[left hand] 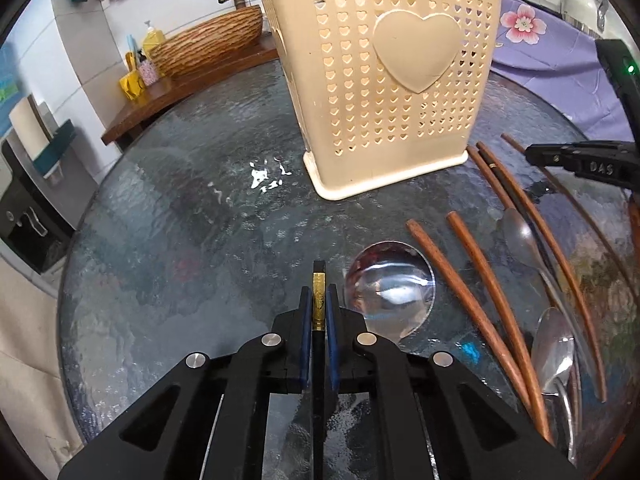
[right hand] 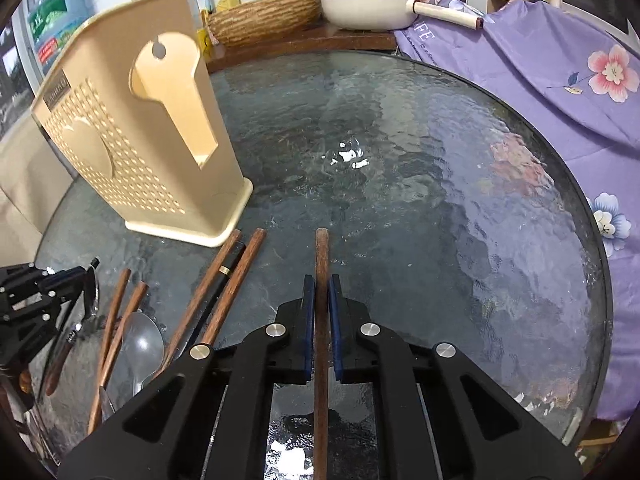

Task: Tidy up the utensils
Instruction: 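Lift both chopsticks and lower them into the cream basket with both tools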

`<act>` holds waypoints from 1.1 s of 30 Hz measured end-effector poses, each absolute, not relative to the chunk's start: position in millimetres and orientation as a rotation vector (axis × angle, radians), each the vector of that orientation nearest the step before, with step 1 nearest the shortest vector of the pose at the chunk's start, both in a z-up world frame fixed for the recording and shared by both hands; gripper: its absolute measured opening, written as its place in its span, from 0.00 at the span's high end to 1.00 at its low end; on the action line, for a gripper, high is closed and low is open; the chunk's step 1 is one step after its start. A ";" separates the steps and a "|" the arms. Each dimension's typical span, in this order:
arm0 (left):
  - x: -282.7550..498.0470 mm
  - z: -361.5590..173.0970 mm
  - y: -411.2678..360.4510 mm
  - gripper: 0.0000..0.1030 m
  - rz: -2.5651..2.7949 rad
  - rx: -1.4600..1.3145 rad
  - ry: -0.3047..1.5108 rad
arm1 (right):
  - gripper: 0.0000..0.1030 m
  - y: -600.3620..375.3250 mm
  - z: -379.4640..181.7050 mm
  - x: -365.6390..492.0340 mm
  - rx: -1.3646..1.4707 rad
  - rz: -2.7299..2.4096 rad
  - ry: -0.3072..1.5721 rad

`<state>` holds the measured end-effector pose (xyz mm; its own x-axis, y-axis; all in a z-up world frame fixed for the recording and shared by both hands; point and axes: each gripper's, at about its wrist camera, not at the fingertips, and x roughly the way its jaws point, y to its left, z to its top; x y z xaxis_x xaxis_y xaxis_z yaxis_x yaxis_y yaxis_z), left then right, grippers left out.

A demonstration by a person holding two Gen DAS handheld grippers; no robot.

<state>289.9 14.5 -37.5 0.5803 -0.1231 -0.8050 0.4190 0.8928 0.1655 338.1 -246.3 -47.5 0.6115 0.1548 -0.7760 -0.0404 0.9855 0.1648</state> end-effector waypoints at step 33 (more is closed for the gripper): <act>208.9 127.7 31.2 0.93 -0.360 0.123 0.468 | 0.93 -277.5 117.6 222.5 0.109 0.425 0.472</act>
